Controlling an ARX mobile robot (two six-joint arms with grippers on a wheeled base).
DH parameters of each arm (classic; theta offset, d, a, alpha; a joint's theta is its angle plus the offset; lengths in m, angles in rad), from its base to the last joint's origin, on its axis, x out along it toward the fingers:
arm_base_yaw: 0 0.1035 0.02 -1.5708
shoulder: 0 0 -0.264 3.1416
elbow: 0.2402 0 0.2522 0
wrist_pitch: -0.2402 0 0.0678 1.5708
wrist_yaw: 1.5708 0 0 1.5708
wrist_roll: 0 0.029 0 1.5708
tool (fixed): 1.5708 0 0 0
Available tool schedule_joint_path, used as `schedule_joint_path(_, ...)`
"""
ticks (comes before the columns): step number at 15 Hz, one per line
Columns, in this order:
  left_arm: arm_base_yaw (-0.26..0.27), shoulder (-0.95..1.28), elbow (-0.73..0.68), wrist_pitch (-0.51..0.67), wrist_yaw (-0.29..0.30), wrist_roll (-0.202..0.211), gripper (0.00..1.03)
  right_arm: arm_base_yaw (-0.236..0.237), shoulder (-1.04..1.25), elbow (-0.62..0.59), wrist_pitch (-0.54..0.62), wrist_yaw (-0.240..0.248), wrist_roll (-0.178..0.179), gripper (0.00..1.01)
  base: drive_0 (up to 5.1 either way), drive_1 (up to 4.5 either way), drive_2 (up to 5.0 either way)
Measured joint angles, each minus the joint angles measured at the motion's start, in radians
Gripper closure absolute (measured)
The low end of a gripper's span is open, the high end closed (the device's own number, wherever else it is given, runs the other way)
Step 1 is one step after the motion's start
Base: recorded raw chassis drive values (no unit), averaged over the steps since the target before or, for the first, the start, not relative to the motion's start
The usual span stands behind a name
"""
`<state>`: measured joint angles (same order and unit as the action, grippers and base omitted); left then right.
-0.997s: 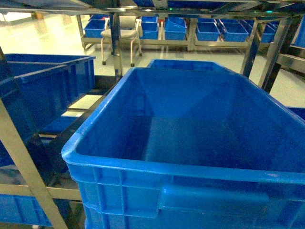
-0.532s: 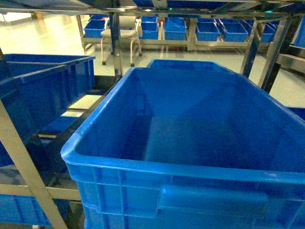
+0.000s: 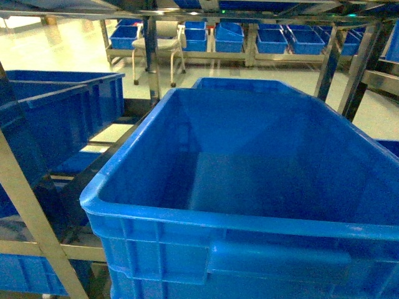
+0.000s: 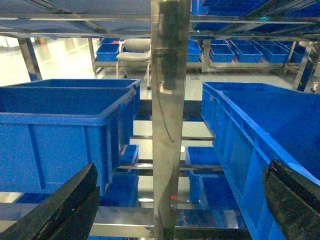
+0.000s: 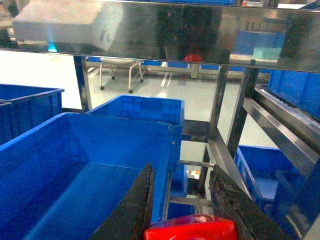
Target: Pick red block from blue box to shelf
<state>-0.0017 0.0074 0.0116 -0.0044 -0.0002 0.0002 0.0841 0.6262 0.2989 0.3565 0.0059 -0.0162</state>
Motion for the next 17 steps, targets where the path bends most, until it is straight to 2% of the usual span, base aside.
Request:
schedule_joint_path(4,0.0,0.0,0.0,0.0,0.0,0.0,0.05,-0.003,0.0,0.0,-0.011,-0.01,0.005,0.74,0.0,0.0,0.0)
schedule_joint_path(6,0.0,0.0,0.0,0.0,0.0,0.0,0.05,0.0,0.02,0.003,-0.051,-0.063,0.046,0.74,0.0,0.0,0.0)
schedule_joint_path(8,0.0,0.0,0.0,0.0,0.0,0.0,0.05,0.02,0.078,0.021,0.004,-0.078,0.069,0.74,0.0,0.0,0.0)
schedule_joint_path(10,0.0,0.0,0.0,0.0,0.0,0.0,0.05,0.025,0.175,0.062,0.058,-0.092,0.077,0.74,0.0,0.0,0.0)
schedule_joint_path(12,0.0,0.0,0.0,0.0,0.0,0.0,0.05,0.043,0.256,0.085,0.09,-0.108,0.089,0.74,0.0,0.0,0.0)
schedule_joint_path(14,0.0,0.0,0.0,0.0,0.0,0.0,0.05,0.082,0.324,0.09,0.095,-0.124,0.103,0.74,0.0,0.0,0.0)
schedule_joint_path(17,0.0,0.0,0.0,0.0,0.0,0.0,0.05,0.142,0.345,0.08,0.117,-0.108,0.11,0.74,0.0,0.0,0.0)
